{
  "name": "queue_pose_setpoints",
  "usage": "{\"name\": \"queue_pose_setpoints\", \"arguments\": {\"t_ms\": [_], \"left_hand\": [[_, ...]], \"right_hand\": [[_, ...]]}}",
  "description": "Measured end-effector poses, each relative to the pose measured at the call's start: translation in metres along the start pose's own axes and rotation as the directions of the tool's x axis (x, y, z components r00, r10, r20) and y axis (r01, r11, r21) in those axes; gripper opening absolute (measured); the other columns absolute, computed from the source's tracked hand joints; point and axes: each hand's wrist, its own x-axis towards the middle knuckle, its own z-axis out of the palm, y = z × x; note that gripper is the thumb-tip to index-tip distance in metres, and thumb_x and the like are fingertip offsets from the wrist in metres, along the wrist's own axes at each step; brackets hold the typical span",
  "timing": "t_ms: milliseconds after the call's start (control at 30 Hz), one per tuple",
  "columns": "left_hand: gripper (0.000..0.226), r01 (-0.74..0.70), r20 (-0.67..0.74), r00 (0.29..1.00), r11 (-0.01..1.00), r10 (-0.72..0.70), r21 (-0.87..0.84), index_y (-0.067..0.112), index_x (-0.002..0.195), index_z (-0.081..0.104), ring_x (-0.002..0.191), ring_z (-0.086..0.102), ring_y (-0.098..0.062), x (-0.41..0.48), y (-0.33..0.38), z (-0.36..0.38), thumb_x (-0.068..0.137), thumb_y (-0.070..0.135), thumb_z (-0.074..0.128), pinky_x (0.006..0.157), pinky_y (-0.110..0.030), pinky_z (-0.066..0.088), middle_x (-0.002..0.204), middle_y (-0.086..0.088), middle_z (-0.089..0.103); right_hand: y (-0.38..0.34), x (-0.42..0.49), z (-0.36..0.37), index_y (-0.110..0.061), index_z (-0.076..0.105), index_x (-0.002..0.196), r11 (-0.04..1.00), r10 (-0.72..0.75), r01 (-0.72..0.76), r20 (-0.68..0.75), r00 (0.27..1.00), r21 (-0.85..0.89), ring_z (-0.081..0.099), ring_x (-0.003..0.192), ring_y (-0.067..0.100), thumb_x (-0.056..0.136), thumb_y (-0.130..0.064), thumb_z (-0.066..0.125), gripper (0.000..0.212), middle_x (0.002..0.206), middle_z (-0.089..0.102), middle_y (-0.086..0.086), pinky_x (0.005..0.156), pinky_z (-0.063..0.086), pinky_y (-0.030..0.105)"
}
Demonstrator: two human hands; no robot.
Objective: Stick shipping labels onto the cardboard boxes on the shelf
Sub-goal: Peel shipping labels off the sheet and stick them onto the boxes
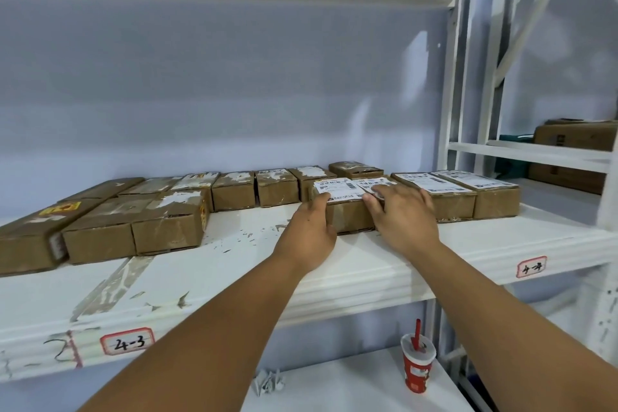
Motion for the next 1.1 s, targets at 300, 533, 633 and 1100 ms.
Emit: {"name": "queue_pose_setpoints", "arguments": {"t_ms": [300, 533, 633, 1100], "left_hand": [[0.06, -0.065, -0.017, 0.998, 0.997, 0.065, -0.05, 0.022, 0.146, 0.028, 0.128, 0.039, -0.023, 0.001, -0.003, 0.001, 0.091, 0.007, 0.045, 0.103, -0.028, 0.032, 0.141, -0.01, 0.041], [0.059, -0.04, -0.099, 0.995, 0.987, 0.024, -0.157, 0.02, 0.147, 0.016, 0.112, 0.053, -0.029, 0.003, -0.002, 0.003, 0.096, 0.025, 0.045, 0.09, -0.029, 0.04, 0.133, -0.013, 0.05], [0.064, 0.034, -0.114, 0.991, 0.968, -0.064, -0.25, 0.022, 0.146, 0.019, 0.102, 0.057, -0.028, 0.003, -0.004, -0.003, 0.09, 0.01, 0.049, 0.079, -0.025, 0.042, 0.131, -0.012, 0.05], [0.039, 0.056, -0.202, 0.976, 0.802, 0.082, 0.595, 0.016, 0.126, 0.05, 0.122, 0.038, -0.024, -0.068, -0.086, -0.119, 0.087, 0.017, 0.046, 0.095, -0.036, 0.038, 0.132, -0.004, 0.044]], "right_hand": [[-0.001, -0.001, 0.001, -0.028, 0.064, 0.115, 1.0, -0.012, 0.012, 0.002, 1.0, -0.014, 0.046, 0.123, 0.023, 0.097, -0.049, 0.035, 0.04, 0.122, 0.06, 0.002, 0.114, 0.016, 0.042], [-0.006, -0.006, 0.0, -0.014, 0.059, 0.125, 0.989, -0.122, 0.132, -0.139, 0.983, 0.072, 0.047, 0.123, 0.032, 0.092, -0.025, 0.054, 0.035, 0.119, 0.062, 0.013, 0.107, 0.028, 0.038], [-0.018, -0.01, -0.003, -0.012, 0.068, 0.106, 0.972, -0.194, 0.221, -0.254, 0.947, 0.082, 0.058, 0.103, 0.032, 0.08, -0.015, 0.054, 0.03, 0.098, 0.068, 0.008, 0.093, 0.043, 0.043], [-0.161, -0.027, -0.01, -0.02, 0.062, 0.114, 0.878, -0.47, 0.43, 0.213, 0.857, 0.208, 0.045, 0.119, 0.02, 0.092, -0.021, 0.046, 0.028, 0.121, 0.058, 0.002, 0.086, 0.041, 0.028]]}}
